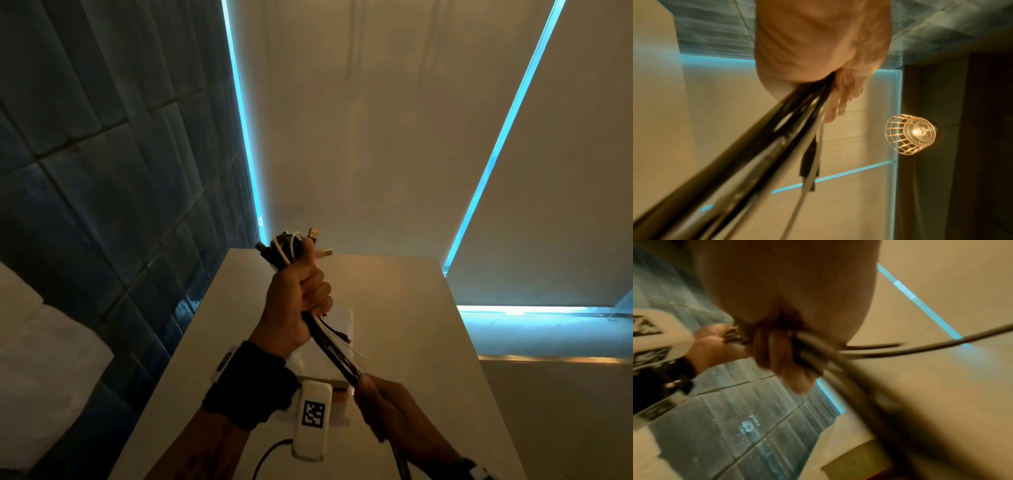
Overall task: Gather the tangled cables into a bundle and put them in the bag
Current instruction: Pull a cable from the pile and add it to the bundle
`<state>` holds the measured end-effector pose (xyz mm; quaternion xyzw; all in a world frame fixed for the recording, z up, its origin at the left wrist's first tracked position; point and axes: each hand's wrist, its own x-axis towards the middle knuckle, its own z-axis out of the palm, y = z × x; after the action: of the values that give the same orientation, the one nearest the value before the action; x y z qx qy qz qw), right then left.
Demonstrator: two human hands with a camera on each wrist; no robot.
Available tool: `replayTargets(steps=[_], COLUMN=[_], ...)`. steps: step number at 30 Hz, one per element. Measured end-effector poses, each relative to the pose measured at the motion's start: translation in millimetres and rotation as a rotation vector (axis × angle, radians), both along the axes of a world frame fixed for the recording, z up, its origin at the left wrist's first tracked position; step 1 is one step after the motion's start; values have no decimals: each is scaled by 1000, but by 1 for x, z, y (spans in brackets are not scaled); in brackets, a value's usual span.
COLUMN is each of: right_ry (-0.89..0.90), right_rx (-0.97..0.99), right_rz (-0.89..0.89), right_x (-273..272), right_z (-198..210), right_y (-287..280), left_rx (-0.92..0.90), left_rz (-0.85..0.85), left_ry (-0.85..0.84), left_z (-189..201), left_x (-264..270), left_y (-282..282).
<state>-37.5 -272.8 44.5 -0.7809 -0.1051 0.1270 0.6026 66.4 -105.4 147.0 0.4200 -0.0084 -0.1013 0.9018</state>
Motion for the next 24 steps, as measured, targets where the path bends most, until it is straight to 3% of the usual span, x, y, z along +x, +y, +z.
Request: replayTargets(steps=[3, 7, 9, 13, 19, 24], right_ry=[137, -65, -94, 36, 17, 99], right_rx=[-185, -150, -105, -94, 12, 53], right_rz=[6, -172, -112, 88, -8, 106], right_x=[6, 27, 41, 50, 29, 15], right_z=[-16, 26, 57, 90, 53, 31], right_y=[-42, -48, -24, 21, 39, 29], left_rx=[-4, -4, 4, 6, 44, -61], left_rz=[-21, -2, -25, -26, 16, 66], left_ry=[-60, -64, -60, 7, 194, 304], left_z=[-4, -1, -1, -2, -2, -8], left_x=[-1, -6, -11, -9, 6, 9], left_y=[5, -1, -17, -30, 3, 18])
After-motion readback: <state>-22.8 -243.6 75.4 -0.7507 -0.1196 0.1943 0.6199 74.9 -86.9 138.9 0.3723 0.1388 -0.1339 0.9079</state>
